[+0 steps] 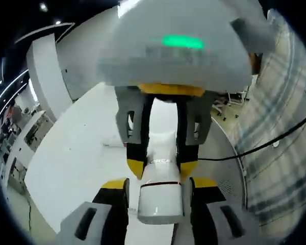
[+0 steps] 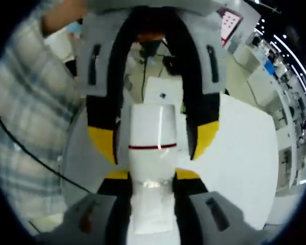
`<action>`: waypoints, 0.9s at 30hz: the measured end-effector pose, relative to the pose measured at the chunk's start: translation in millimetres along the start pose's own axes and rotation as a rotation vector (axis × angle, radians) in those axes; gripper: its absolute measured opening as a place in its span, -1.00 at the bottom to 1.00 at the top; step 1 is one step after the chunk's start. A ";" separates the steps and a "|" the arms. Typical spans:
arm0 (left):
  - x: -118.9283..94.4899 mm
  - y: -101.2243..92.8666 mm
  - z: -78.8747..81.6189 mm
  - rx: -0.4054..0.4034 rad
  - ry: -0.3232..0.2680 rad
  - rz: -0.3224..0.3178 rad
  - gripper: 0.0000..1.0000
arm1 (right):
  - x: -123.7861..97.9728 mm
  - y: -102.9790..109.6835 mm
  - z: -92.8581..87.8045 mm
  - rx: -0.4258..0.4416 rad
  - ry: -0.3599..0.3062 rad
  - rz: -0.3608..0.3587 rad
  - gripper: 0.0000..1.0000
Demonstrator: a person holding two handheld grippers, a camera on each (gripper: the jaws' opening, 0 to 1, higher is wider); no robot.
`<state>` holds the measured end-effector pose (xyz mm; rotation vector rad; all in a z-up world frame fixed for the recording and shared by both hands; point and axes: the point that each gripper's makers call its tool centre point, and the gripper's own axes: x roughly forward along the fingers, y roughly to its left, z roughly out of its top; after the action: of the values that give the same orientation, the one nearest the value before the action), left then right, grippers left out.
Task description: Arrange the skincare products in the storage area until every visible bottle or jar stands upright without overlapping.
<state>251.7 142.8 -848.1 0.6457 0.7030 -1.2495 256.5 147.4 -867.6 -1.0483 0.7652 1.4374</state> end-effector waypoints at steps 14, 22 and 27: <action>16.1 0.6 -19.2 -0.072 -0.017 -0.035 -0.24 | 0.1 -0.9 13.9 0.002 -0.096 0.002 -0.43; 22.1 1.9 -16.7 -0.063 -0.049 -0.055 -0.24 | -0.5 -4.5 5.3 0.015 -0.109 0.000 -0.42; 29.0 5.6 -21.6 -0.058 -0.026 -0.055 -0.24 | -1.7 -8.4 2.1 0.010 -0.110 -0.005 -0.42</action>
<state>259.5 142.8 -883.9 0.5642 0.7368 -1.2815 264.3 149.8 -864.4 -0.9543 0.6894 1.4730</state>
